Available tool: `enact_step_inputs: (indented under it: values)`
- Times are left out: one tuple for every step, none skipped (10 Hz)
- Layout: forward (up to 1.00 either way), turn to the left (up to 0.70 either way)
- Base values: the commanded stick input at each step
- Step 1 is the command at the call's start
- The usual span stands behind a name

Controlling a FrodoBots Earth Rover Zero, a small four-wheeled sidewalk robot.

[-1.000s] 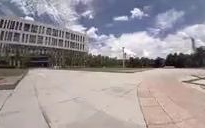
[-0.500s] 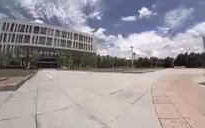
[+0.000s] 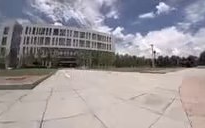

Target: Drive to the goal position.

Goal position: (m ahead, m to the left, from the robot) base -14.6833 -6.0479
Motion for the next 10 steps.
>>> enact_step_inputs:
  values:
    - [0.70, 0.01]
    - [0.70, 0.04]
    - [0.70, 0.16]
    - [0.70, 0.04]
    - [0.70, 0.31]
    - [0.70, 0.33]
    - [0.70, 0.15]
    - [0.70, 0.12]
    - [0.70, 0.12]
    - [0.70, 0.03]
